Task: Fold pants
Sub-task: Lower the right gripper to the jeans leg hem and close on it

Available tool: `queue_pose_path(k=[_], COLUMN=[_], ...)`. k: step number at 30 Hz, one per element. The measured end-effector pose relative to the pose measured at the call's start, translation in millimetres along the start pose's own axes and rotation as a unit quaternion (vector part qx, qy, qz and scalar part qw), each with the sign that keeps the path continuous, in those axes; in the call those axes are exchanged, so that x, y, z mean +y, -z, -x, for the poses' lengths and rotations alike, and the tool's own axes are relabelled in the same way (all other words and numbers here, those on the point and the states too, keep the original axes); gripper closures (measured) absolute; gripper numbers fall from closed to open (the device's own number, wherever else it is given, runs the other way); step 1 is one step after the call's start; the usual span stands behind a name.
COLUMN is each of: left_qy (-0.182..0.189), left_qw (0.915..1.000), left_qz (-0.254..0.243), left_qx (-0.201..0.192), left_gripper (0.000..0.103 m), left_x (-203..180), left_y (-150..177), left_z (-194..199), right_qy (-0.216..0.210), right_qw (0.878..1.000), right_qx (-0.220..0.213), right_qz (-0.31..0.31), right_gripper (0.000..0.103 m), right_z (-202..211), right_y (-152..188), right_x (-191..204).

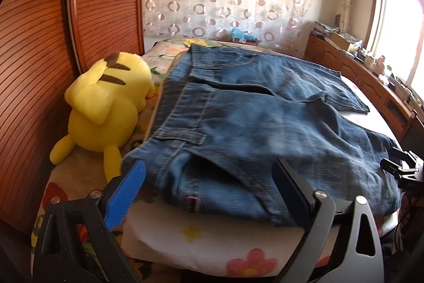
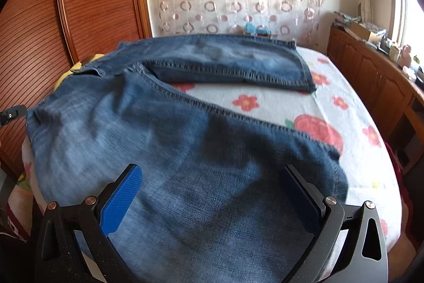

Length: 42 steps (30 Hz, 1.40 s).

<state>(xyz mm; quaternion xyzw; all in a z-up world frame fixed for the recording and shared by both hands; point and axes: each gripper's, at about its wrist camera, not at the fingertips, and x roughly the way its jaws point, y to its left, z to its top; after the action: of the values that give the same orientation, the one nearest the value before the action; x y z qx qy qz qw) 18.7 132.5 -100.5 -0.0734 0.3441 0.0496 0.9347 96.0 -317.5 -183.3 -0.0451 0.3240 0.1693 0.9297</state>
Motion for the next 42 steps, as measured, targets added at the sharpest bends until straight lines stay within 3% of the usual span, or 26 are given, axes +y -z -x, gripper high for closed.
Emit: queue_pose_path(k=[8,13,25,27,29,31,33,38,42], left_qy=[-0.012,-0.023,-0.023,-0.025,-0.023,-0.007,-0.011,-0.008,-0.007], left_qw=[0.9991,0.9979,0.9954,0.9955,0.9964,0.9971,0.9979,0.9987,0.9988], left_qz=[0.041,0.06,0.081,0.08,0.072,0.069,0.059,0.051,0.043], left_qx=[0.008,0.013,0.047,0.044,0.038,0.031,0.022,-0.008,-0.021], left_gripper=[0.03,0.048,0.049,0.049,0.06,0.078,0.085,0.087,0.087], left_x=[32.5,47.6,56.5,56.2,53.5,49.3,43.7,35.6,30.5], left_y=[3.6,7.4,22.2,22.1,19.9,17.6,14.7,2.3,-5.5], left_z=[-4.4,-10.3,-32.4,-31.0,-28.2,-24.6,-20.8,-4.2,3.7], right_qy=[0.002,0.007,0.021,0.019,0.017,0.015,0.015,0.006,0.026], right_qw=[1.0,1.0,0.999,0.999,0.999,0.999,0.999,0.999,0.999], right_qx=[0.006,0.013,0.023,0.027,0.028,0.028,0.027,0.031,0.023], right_qz=[-0.001,0.002,0.037,0.04,0.043,0.043,0.043,0.021,0.019], right_gripper=[0.0,0.0,0.0,0.0,0.0,0.0,0.0,0.0,0.001], right_z=[0.0,-4.9,-9.3,-8.5,-11.3,-10.9,-8.3,1.1,24.9], right_y=[6.1,11.9,7.5,7.4,3.5,3.8,5.9,5.7,12.0], right_x=[-0.3,-1.4,13.2,13.9,11.3,11.3,12.0,-0.8,-13.0])
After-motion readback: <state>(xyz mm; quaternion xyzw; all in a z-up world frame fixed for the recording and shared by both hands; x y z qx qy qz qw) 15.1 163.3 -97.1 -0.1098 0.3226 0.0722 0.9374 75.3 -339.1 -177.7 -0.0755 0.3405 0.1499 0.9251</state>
